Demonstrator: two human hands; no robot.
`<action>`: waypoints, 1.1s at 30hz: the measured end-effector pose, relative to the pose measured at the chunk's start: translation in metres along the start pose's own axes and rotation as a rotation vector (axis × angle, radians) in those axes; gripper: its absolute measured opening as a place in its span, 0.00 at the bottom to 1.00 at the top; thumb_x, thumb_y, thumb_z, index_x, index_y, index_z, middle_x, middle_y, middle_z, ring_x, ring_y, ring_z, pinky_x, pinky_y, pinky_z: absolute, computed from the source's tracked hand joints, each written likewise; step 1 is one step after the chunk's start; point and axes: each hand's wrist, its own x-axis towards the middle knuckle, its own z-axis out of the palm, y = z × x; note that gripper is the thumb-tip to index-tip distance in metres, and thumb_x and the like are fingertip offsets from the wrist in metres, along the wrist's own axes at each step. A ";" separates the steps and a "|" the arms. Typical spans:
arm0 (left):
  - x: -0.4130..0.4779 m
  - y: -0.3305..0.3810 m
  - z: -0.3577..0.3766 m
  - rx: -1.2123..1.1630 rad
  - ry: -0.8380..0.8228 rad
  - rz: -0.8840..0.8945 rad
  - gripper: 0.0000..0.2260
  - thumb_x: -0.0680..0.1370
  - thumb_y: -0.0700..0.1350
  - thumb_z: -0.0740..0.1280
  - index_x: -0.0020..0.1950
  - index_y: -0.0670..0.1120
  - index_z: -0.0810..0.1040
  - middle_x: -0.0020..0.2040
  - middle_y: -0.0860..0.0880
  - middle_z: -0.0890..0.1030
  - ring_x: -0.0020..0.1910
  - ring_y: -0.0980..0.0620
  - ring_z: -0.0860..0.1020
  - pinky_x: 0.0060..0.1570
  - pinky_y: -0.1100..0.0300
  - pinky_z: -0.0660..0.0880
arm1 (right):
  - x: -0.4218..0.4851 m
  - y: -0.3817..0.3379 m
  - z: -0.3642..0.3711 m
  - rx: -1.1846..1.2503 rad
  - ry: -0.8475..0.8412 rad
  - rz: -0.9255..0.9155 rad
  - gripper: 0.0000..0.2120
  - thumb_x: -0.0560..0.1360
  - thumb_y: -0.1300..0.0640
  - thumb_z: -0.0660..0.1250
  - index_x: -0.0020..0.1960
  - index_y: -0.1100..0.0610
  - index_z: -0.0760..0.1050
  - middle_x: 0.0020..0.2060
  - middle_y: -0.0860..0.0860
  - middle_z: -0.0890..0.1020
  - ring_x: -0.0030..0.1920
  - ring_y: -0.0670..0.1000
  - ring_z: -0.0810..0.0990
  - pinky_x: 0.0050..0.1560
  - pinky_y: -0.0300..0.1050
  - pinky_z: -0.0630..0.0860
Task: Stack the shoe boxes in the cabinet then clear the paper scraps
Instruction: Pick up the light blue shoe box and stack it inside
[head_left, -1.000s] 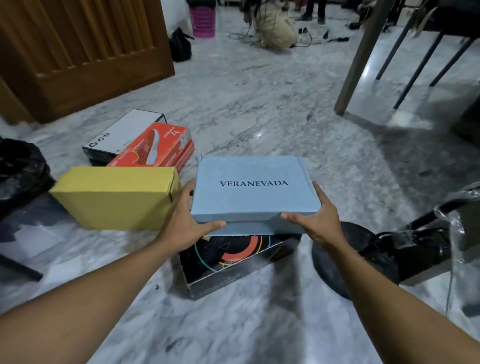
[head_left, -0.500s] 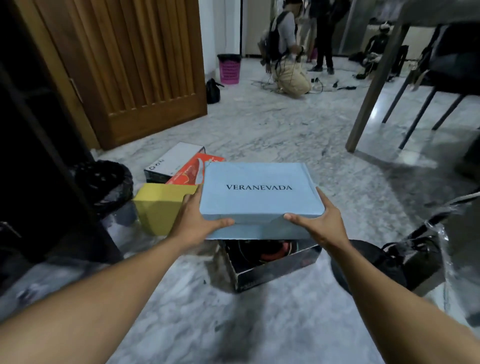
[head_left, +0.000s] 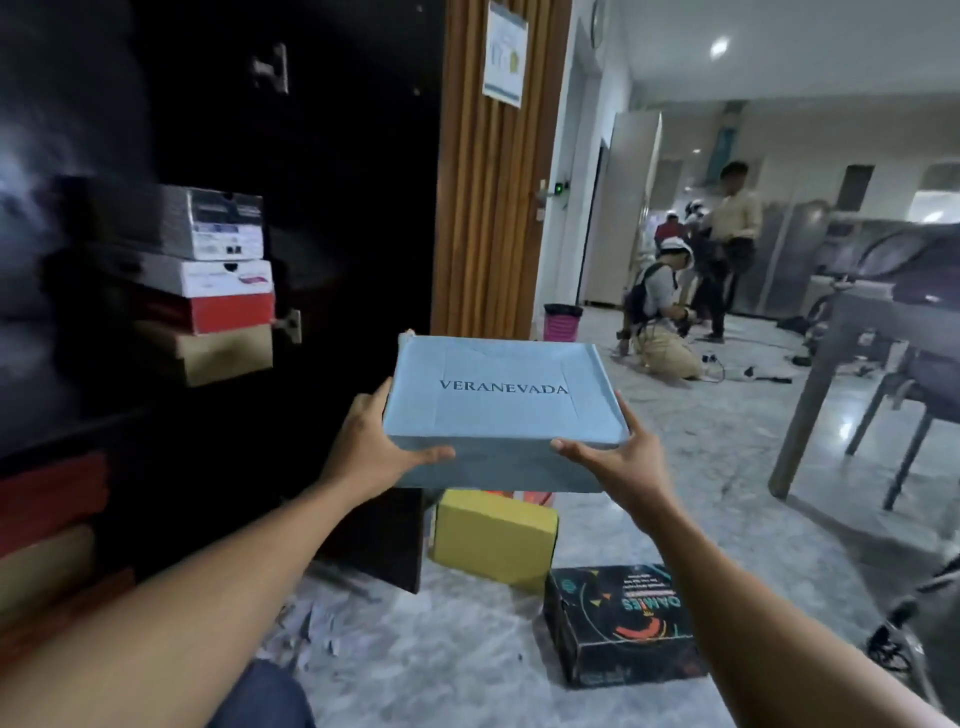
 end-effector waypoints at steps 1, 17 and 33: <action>-0.002 0.003 -0.019 0.013 0.025 -0.001 0.55 0.52 0.70 0.77 0.76 0.56 0.64 0.58 0.50 0.70 0.58 0.51 0.72 0.58 0.52 0.74 | -0.001 -0.017 0.011 0.025 -0.023 -0.027 0.34 0.54 0.43 0.85 0.54 0.28 0.73 0.50 0.38 0.83 0.50 0.40 0.82 0.46 0.42 0.82; -0.050 -0.078 -0.235 0.280 0.506 -0.077 0.47 0.58 0.59 0.83 0.74 0.54 0.69 0.56 0.51 0.72 0.53 0.53 0.72 0.50 0.59 0.69 | 0.019 -0.091 0.255 0.204 -0.429 -0.105 0.56 0.51 0.35 0.83 0.72 0.47 0.63 0.60 0.44 0.77 0.58 0.46 0.80 0.57 0.52 0.81; -0.089 -0.167 -0.318 0.547 1.034 -0.443 0.42 0.61 0.57 0.83 0.69 0.43 0.72 0.64 0.43 0.71 0.62 0.42 0.73 0.63 0.49 0.73 | 0.012 -0.112 0.489 0.437 -0.692 -0.069 0.38 0.55 0.40 0.84 0.60 0.51 0.75 0.53 0.47 0.83 0.50 0.45 0.84 0.49 0.46 0.83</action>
